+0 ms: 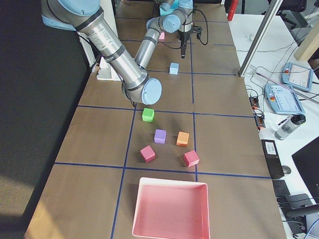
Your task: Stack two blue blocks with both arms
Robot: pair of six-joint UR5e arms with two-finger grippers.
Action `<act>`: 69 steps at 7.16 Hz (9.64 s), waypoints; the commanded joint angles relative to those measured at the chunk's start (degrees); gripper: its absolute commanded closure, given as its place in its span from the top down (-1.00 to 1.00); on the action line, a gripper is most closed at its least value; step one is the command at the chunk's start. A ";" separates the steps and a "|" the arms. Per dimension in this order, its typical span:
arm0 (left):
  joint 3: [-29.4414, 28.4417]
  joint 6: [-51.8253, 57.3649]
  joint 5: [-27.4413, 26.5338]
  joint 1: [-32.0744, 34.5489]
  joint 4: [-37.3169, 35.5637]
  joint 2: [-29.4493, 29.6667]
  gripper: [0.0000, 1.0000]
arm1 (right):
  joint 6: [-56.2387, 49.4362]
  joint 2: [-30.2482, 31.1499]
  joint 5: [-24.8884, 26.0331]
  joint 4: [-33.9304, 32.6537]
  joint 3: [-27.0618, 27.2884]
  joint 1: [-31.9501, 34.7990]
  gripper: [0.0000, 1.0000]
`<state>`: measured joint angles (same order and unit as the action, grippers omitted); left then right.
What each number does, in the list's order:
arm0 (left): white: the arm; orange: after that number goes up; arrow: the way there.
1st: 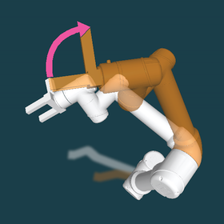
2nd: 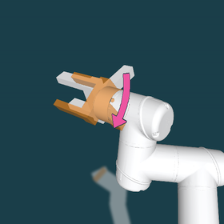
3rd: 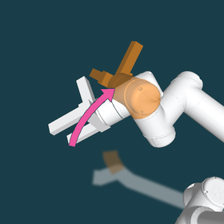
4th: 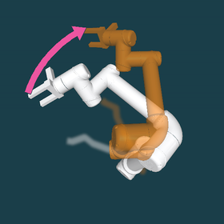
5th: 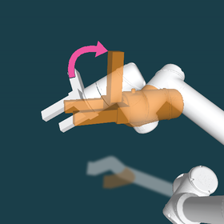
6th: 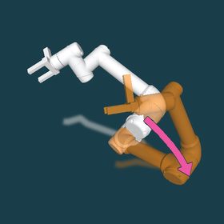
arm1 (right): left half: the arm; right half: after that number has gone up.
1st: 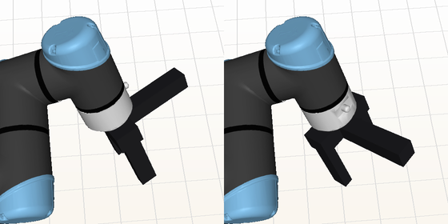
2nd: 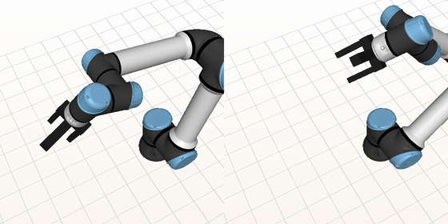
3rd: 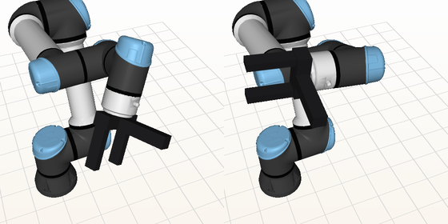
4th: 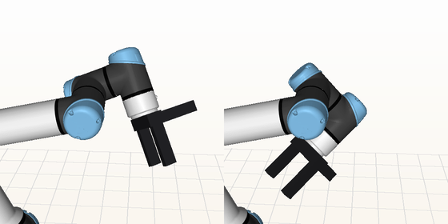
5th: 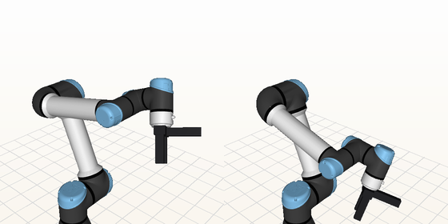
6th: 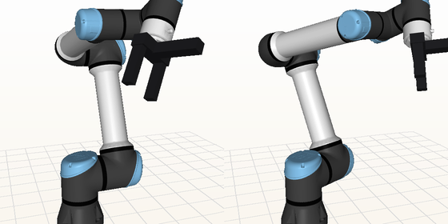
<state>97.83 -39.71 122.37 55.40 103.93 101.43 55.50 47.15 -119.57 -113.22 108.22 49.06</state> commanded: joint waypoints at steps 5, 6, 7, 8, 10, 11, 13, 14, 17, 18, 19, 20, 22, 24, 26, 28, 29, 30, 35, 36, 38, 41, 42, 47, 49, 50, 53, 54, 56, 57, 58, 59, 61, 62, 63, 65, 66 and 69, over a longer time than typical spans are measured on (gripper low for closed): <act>-4.13 -3.62 -1.87 -4.33 1.27 -0.45 1.00 | -15.92 6.37 -8.56 -0.33 1.64 14.82 0.99; -5.88 -3.70 -1.79 -4.77 3.28 -0.45 1.00 | -17.69 7.08 -8.84 -0.33 1.64 15.97 0.99; -8.07 -3.62 -1.79 -5.21 5.73 -0.45 1.00 | -18.31 7.43 -8.84 -0.33 1.55 16.42 0.99; -8.44 -3.70 -1.61 -5.21 6.63 -0.27 0.40 | -18.67 7.43 -8.84 -0.33 1.55 16.77 0.99; -7.31 -3.70 -1.17 -5.04 6.37 -0.01 -0.84 | -18.93 7.43 -8.84 -0.33 1.55 17.12 0.99; -5.83 -3.70 -1.17 -4.87 5.85 -0.09 -0.91 | -19.20 7.43 -8.84 -0.33 1.55 17.21 0.99; 0.13 -3.62 -0.03 -4.08 -1.57 0.25 -0.93 | -21.20 9.00 -10.93 -0.24 1.73 19.40 0.99; 5.39 -3.62 -0.12 -4.07 -9.72 3.04 -0.93 | -25.05 11.89 -11.73 -0.16 2.86 20.80 0.99; 11.67 -7.97 -0.73 -4.77 -29.62 17.26 -0.94 | -38.30 20.93 -13.84 0.37 3.04 25.98 0.99; 11.50 -10.97 -0.82 -7.30 -29.84 20.18 -0.94 | -42.62 24.28 -14.46 0.37 2.96 28.18 0.99; 10.72 -13.52 -2.04 -11.76 -29.75 22.91 -0.94 | -46.06 27.35 -16.29 0.37 2.61 30.72 0.99; 9.84 -14.24 -6.40 -15.98 -29.66 25.11 -0.94 | -47.75 28.86 -16.66 0.37 2.52 32.49 0.99; 1.88 -20.10 -9.76 -21.89 -29.49 35.10 -0.94 | -47.59 29.58 -16.66 0.37 2.34 32.68 0.99; -6.39 -21.54 -12.07 -23.76 -27.05 40.75 -0.94 | -47.59 29.67 -16.66 0.37 2.17 32.68 0.99; -13.26 -23.39 -12.07 -23.85 -21.59 43.40 -0.94 | -47.59 29.76 -16.66 0.37 2.08 32.68 0.99; -13.63 -23.57 -12.07 -24.28 -21.49 43.06 -0.90 | -47.59 29.67 -16.57 0.37 1.99 32.68 0.99; -13.63 -23.39 -12.07 -24.64 -21.49 43.15 -0.90 | -47.59 29.67 -16.57 0.37 1.82 32.68 0.99; -13.63 -23.30 -12.07 -24.81 -21.49 43.15 -0.87 | -47.59 29.67 -16.57 0.46 1.73 32.68 0.99; -15.21 -23.48 -12.07 -25.34 -19.05 43.15 -0.52 | -47.68 29.58 -16.57 0.46 1.46 32.68 0.99; -16.00 -23.57 -12.07 -25.34 -16.85 43.15 0.27 | -47.68 29.58 -16.57 0.46 1.46 32.68 0.99; -15.83 -23.48 -12.25 -25.25 -16.83 42.27 1.00 | -47.68 29.49 -16.57 0.37 1.46 32.68 0.99; -15.13 -23.74 -12.25 -24.99 -17.53 42.27 1.00 | -47.68 29.49 -16.57 0.46 1.46 32.68 0.99; -14.08 -23.83 -11.98 -24.64 -18.06 42.36 1.00 | -47.76 29.41 -16.57 0.46 1.46 32.68 0.99; 11.61 -18.08 -5.65 -15.09 -31.24 31.44 1.00 | -55.13 31.85 -16.66 2.37 -2.65 35.30 0.99; 15.72 -3.77 0.11 -4.83 -31.33 21.39 1.00 | -55.15 39.47 -21.73 18.47 -10.70 37.86 0.99; 15.72 3.00 2.76 0.18 -31.33 17.70 1.00 | -54.71 42.73 -22.45 28.22 -15.02 38.56 0.99; 13.98 24.69 9.94 17.04 -31.07 3.03 1.00 | -54.79 43.82 -18.27 31.04 -14.72 38.92 0.99; 9.87 34.00 11.99 23.11 -30.63 -0.24 1.00 | -54.88 43.65 -17.72 31.05 -14.62 38.92 0.99; 3.44 39.36 11.75 28.08 -29.93 -4.04 1.00 | -54.53 43.38 -17.80 30.96 -14.97 38.92 0.99; 0.20 39.36 11.75 29.23 -29.84 -4.05 1.00 | -54.62 43.38 -17.98 30.70 -15.06 38.92 0.99; -3.05 39.54 11.84 30.80 -27.75 -4.40 1.00 | -54.62 43.38 -18.15 30.61 -14.97 38.92 0.99; -6.31 39.80 12.01 32.73 -22.86 -4.75 1.00 | -54.62 43.38 -18.24 30.61 -14.89 38.92 0.99; -7.47 39.36 12.01 33.19 -18.34 -7.30 1.00 | -54.62 43.38 -18.24 30.61 -14.88 38.92 0.99; -7.48 39.36 12.01 33.28 -18.33 -7.39 1.00 | -54.62 43.38 -18.16 30.61 -15.06 38.92 0.99; -7.57 39.45 12.10 33.37 -18.06 -8.43 1.00 | -54.62 43.47 -18.15 30.61 -15.06 38.92 0.99; -7.48 39.28 12.10 33.63 -14.04 -11.33 1.00 | -54.53 43.47 -18.24 30.52 -15.15 38.92 0.99; -7.57 39.19 12.01 33.72 -13.76 -11.60 1.00 | -54.62 43.47 -18.24 30.52 -15.24 38.92 0.99; -7.92 39.19 12.01 33.81 -13.67 -11.61 1.00 | -54.62 43.64 -18.16 30.43 -15.24 38.92 0.99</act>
<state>89.99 -0.52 134.39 89.15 90.19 89.90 0.92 90.70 -137.79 -82.78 93.00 87.98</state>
